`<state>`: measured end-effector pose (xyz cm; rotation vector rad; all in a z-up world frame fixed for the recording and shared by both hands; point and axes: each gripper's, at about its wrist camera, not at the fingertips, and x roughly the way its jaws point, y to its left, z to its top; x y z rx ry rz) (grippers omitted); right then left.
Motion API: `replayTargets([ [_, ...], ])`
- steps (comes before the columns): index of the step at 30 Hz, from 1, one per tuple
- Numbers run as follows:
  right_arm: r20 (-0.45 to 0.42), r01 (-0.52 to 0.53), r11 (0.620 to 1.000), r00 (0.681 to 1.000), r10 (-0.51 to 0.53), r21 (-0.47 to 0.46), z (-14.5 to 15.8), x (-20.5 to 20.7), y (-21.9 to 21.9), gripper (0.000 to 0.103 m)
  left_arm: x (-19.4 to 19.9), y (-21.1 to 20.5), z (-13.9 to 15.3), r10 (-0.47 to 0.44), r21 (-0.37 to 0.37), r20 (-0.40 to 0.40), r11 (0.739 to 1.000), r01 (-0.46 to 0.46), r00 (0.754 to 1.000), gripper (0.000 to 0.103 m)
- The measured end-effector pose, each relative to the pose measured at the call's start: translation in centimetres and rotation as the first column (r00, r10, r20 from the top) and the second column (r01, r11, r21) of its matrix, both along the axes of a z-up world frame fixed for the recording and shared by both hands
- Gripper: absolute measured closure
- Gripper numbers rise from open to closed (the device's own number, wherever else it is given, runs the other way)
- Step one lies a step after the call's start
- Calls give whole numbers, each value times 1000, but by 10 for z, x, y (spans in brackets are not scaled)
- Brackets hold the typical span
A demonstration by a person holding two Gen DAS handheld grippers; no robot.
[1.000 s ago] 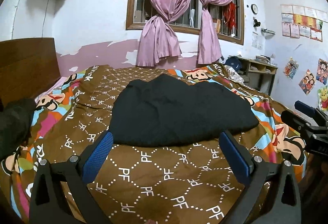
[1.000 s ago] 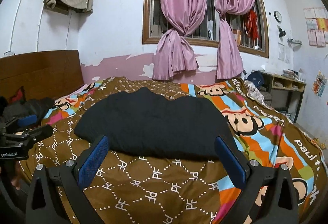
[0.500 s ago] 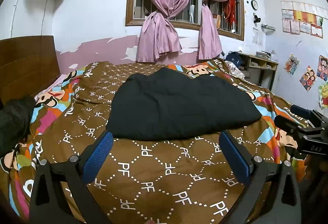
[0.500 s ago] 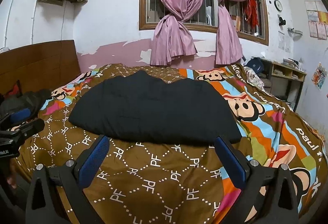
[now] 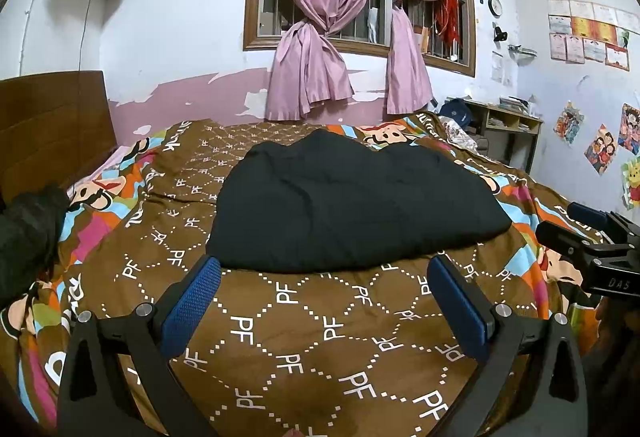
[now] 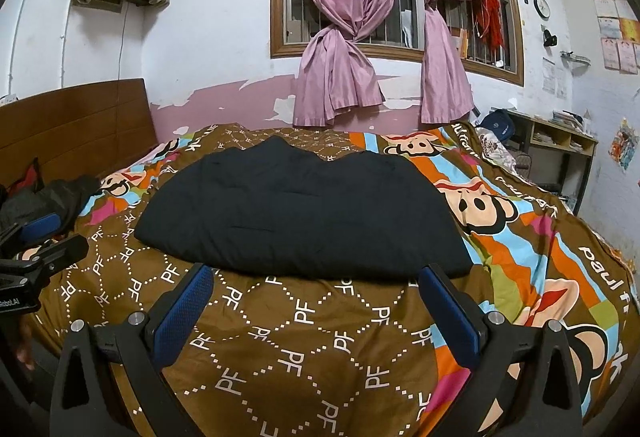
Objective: Fold large clothes
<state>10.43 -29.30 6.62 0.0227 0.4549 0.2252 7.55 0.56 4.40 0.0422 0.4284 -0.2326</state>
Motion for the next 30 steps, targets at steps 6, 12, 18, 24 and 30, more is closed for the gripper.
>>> replayTargets([
  [6, 3, -5, 1000, 1000, 5, -3, 0, 0, -1, 0, 0, -1, 0, -1, -1, -2, 1000, 1, 1000, 2],
  [12, 1, -4, 1000, 1000, 4, -3, -1, -1, 1, 0, -1, -3, 1, -13, 1, -4, 1000, 13, 1000, 2],
  [18, 2, -6, 1000, 1000, 6, -4, -1, -1, 0, 0, -2, -3, 2, -17, 1, -4, 1000, 17, 1000, 2],
  [24, 1, -5, 1000, 1000, 5, -5, -1, -1, 0, 0, -2, -4, 2, -15, 1, -3, 1000, 15, 1000, 2],
  [30, 0, -6, 1000, 1000, 6, -4, 0, -1, 0, 0, -2, -4, 1, -15, 2, -3, 1000, 15, 1000, 2],
])
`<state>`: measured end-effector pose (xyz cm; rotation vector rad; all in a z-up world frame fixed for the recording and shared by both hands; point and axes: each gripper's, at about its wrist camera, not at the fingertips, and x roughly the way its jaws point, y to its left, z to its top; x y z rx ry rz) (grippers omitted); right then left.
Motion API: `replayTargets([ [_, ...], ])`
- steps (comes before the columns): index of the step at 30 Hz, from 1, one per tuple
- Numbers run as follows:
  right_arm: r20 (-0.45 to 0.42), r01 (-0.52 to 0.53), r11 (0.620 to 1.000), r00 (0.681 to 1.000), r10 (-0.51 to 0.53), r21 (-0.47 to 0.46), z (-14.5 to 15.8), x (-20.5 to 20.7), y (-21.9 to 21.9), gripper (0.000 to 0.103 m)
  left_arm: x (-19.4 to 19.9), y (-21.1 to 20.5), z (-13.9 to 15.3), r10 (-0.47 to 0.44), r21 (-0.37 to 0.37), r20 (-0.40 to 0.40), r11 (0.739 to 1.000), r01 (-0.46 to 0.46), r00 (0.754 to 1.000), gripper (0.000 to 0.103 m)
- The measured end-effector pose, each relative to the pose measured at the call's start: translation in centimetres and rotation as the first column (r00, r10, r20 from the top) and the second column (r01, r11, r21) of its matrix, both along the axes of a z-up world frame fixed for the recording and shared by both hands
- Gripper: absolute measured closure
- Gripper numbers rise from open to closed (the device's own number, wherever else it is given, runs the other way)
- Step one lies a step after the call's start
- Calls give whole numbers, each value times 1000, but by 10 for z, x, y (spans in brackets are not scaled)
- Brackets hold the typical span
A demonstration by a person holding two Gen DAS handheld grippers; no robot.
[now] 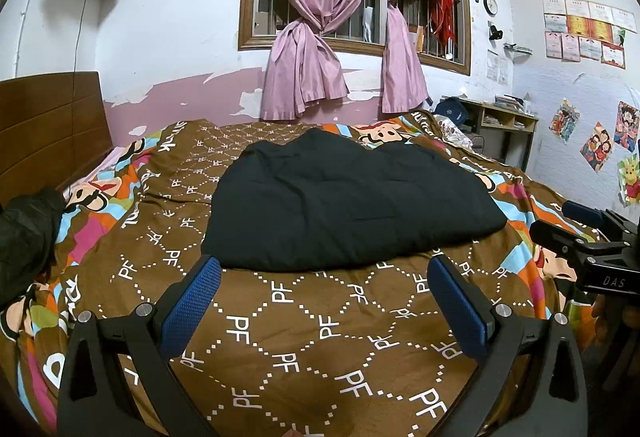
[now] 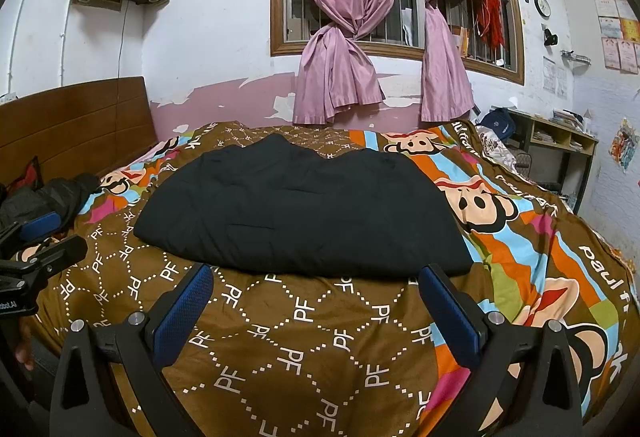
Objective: Fold large clothes
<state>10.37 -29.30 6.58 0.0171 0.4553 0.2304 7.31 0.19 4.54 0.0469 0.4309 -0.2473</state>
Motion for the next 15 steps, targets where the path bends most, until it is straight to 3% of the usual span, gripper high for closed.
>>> replayTargets([
  [15, -1, 0, 1000, 1000, 0, -1, 1, 0, 0, 0, 0, -1, 0, 0, -1, -2, 1000, 0, 1000, 2],
])
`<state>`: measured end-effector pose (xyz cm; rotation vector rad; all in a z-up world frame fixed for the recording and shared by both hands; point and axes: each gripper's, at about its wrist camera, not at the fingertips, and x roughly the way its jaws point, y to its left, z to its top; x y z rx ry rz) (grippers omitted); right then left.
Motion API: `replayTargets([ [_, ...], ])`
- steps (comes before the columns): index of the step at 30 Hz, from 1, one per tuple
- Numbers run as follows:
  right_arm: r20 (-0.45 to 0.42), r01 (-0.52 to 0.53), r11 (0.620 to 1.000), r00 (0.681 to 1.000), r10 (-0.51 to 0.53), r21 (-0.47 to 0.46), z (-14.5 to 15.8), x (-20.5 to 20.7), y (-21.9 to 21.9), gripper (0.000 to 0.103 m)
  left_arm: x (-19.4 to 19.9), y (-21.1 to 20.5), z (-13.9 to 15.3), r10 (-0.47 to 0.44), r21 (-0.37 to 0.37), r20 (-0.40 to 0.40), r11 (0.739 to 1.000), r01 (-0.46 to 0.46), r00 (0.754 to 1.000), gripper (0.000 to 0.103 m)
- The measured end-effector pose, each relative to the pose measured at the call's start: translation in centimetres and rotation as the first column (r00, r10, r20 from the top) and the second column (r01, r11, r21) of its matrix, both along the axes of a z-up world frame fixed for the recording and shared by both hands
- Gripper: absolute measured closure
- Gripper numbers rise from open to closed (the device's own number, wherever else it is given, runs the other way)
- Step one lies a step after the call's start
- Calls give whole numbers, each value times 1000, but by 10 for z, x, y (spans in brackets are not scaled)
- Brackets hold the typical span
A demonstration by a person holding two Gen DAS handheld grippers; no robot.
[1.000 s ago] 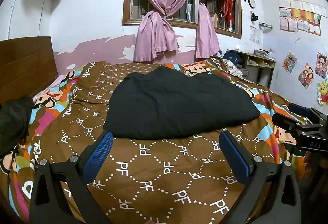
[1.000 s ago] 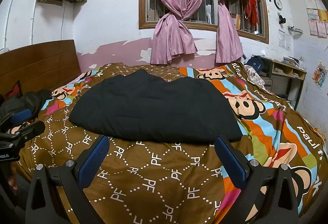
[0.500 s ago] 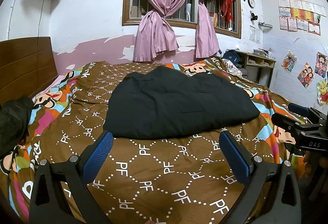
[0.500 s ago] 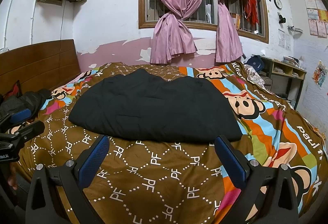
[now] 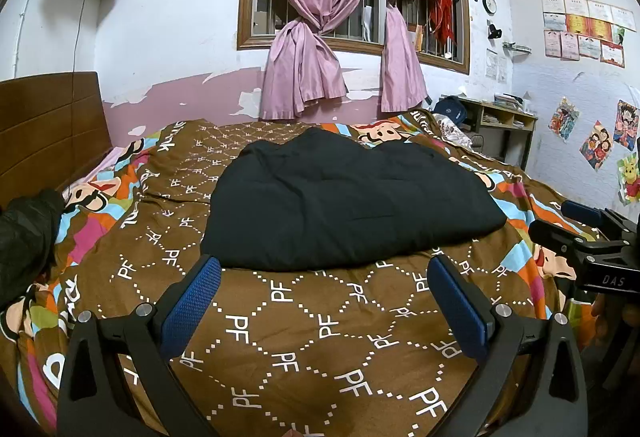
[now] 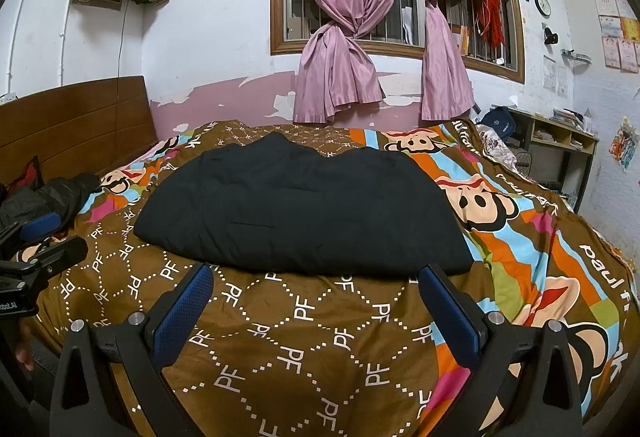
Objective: Fold large clothes
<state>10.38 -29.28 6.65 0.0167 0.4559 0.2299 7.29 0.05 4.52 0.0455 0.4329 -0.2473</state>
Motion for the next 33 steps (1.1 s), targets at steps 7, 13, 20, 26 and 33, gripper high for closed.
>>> replayTargets([
  [7, -2, 1, 1000, 1000, -1, 2, 0, 0, 0, 0, 0, -1, 0, 0, 2, 2, 1000, 0, 1000, 2],
  [13, -2, 0, 1000, 1000, 0, 1, 1, 0, 0, 0, -2, -2, -4, -14, 11, 3, 1000, 14, 1000, 2],
  [20, -3, 1, 1000, 1000, -1, 1, 1, 1, 0, 0, -2, -3, -4, -14, 10, 1, 1000, 14, 1000, 2],
  [26, -3, 0, 1000, 1000, 0, 1, 2, 0, 0, 0, -2, -4, -4, -12, 9, 1, 1000, 12, 1000, 2],
  [33, -3, 1, 1000, 1000, -1, 2, 3, 1, 0, 0, -2, -4, -4, -13, 9, 1, 1000, 13, 1000, 2],
])
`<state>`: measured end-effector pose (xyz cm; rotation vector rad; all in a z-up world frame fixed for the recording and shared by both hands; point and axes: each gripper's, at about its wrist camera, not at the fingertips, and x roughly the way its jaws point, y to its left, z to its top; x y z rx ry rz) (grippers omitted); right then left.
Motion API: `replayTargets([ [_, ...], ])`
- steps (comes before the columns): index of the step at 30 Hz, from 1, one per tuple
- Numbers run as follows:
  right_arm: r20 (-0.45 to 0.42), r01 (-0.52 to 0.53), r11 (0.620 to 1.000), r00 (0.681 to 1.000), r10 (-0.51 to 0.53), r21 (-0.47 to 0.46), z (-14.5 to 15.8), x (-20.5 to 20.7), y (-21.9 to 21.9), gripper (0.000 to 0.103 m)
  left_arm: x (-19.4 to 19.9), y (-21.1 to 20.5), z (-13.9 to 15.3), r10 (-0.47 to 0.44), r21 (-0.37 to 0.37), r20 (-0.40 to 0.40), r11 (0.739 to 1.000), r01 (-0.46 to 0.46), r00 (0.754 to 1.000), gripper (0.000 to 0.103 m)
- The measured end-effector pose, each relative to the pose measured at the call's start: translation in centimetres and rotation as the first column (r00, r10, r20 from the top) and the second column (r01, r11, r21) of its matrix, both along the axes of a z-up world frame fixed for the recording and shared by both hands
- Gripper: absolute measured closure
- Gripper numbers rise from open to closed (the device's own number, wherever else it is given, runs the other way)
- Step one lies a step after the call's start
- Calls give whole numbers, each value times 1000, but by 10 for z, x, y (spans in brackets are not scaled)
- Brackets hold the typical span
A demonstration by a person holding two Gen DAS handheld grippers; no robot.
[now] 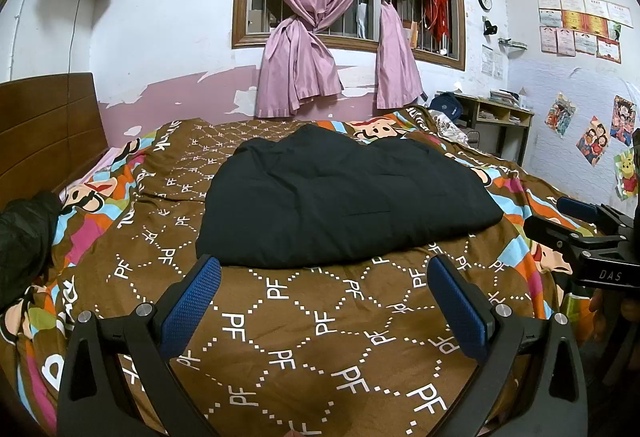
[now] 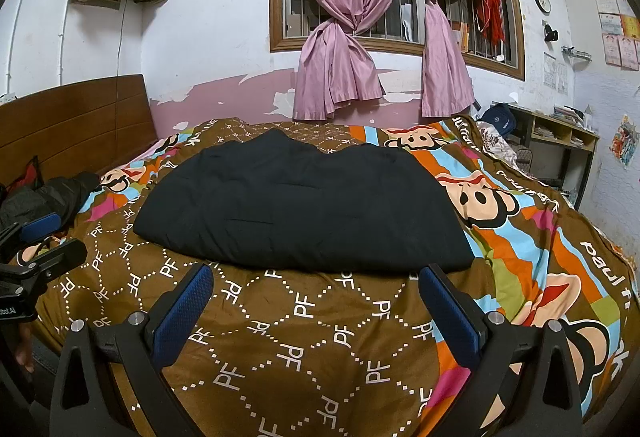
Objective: Fold large clothes
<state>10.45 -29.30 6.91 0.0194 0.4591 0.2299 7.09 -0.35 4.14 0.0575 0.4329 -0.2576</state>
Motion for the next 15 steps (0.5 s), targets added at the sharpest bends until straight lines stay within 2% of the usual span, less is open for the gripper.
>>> replayTargets([
  [15, -2, 0, 1000, 1000, 0, 0, 1, 0, 0, 0, 0, 0, 0, 1, -1, -1, 1000, -1, 1000, 2],
])
